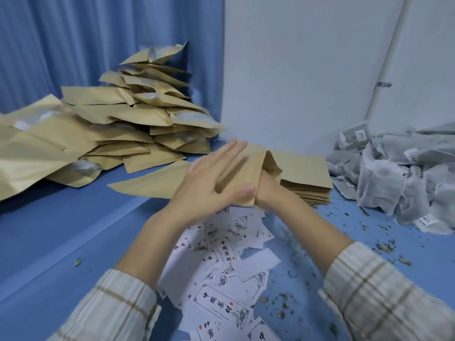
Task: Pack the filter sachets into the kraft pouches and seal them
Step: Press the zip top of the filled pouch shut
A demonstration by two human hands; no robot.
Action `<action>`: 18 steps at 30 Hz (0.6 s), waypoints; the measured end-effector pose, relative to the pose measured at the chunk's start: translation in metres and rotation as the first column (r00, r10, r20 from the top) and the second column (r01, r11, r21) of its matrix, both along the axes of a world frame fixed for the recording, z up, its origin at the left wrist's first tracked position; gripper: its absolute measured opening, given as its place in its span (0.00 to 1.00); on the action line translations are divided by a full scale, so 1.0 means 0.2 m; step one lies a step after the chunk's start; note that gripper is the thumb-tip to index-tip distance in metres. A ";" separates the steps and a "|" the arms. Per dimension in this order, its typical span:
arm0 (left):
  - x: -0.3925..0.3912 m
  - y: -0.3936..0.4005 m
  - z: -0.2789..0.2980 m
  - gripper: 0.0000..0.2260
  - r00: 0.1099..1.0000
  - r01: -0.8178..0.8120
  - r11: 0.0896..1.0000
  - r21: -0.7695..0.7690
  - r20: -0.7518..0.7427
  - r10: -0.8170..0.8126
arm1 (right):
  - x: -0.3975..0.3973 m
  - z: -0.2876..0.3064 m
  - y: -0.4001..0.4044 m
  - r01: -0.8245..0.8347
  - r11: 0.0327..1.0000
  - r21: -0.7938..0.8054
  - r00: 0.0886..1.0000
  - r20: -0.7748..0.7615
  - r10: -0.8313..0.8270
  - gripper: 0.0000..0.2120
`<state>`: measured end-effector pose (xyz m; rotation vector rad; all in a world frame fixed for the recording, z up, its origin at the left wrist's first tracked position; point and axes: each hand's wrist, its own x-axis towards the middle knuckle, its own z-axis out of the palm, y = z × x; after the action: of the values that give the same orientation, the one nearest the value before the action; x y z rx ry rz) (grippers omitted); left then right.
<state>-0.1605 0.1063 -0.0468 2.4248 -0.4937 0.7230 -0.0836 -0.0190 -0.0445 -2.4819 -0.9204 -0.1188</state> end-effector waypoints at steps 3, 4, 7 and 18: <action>-0.04 0.04 0.11 0.32 0.991 0.121 0.993 -0.001 -0.051 -0.121 | 0.04 0.16 -0.08 0.138 0.990 0.002 0.990 -0.042 -0.138 0.14; -0.04 0.03 0.14 0.33 0.991 0.131 0.991 0.029 -0.037 -0.130 | 0.04 0.20 -0.11 0.136 0.990 0.033 0.990 -0.045 -0.134 0.14; 0.00 -0.06 0.19 0.22 0.983 0.090 0.996 -0.008 0.163 -0.087 | -0.01 0.33 -0.18 0.110 0.985 0.134 0.987 -0.129 -0.093 0.13; 0.04 -0.17 0.50 0.05 0.965 0.173 0.676 -0.717 0.261 0.030 | -0.18 0.83 -0.59 -0.103 0.989 0.110 0.981 0.175 0.082 0.27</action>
<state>-0.1528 0.0732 0.0538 1.5433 -0.3003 0.9767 -0.1201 -0.1373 0.1214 -2.3421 -1.0652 -0.3483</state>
